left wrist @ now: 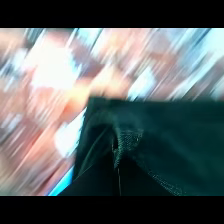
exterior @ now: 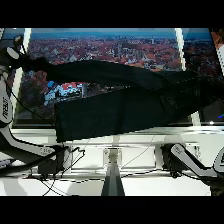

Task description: Fold the clothes and pants, and hang the long-sleeved shirts on hangers.

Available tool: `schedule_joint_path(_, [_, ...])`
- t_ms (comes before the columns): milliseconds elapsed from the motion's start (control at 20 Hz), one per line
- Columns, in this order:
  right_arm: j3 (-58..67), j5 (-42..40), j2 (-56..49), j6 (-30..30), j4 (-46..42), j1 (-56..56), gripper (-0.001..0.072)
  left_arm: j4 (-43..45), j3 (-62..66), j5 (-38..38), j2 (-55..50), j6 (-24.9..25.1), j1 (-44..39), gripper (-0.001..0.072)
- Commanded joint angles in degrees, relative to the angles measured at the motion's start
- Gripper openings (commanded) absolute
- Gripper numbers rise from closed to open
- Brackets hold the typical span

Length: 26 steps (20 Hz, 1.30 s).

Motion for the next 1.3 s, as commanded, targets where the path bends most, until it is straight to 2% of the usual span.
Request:
schedule_joint_path(0, [0.0, -3.3, -0.2, 0.0, 2.2, 0.0, 0.0032, -15.5, 4.0, 14.0, -0.1, -0.1, -0.2, 0.0022])
schedule_joint_path(200, [0.0, -6.1, -0.2, 0.0, 4.9, 0.0, 0.0032, -18.4, 10.4, 16.1, -0.1, 0.2, -1.5, 0.0022])
schedule_joint_path(600, [0.0, -5.2, -0.2, 0.0, 4.8, 0.0, 0.0032, -18.4, 10.6, 14.0, -0.5, 0.3, -3.8, 0.0024])
schedule_joint_path(750, [0.0, -5.2, -0.2, 0.0, 2.1, 0.0, 0.0032, -15.9, 10.6, 7.1, -0.5, 0.3, -2.7, 0.0023])
schedule_joint_path(950, [0.0, -4.3, -2.3, 0.0, -2.9, 0.0, 0.0032, -1.7, 10.3, -6.6, -0.5, 0.2, -2.0, 0.0022])
schedule_joint_path(1050, [0.0, -3.7, -4.1, 0.0, -3.1, 0.0, 0.0034, 2.1, 9.4, -11.3, -0.6, 0.3, -2.2, 0.0022])
schedule_joint_path(1100, [0.0, -3.7, -4.5, 0.0, -3.0, 0.0, 0.0070, 2.3, 8.7, -12.5, -0.6, 0.3, -2.2, 0.0022])
schedule_joint_path(1200, [0.0, -4.3, -4.5, 0.0, -3.0, 0.0, 0.0299, 2.3, 7.4, -12.9, -0.7, 0.3, -2.2, 0.0023])
schedule_joint_path(1250, [0.0, -4.3, -4.5, 0.0, -3.0, 0.0, 0.0353, 2.3, 7.3, -12.8, -0.9, 0.3, -2.1, 0.0024])
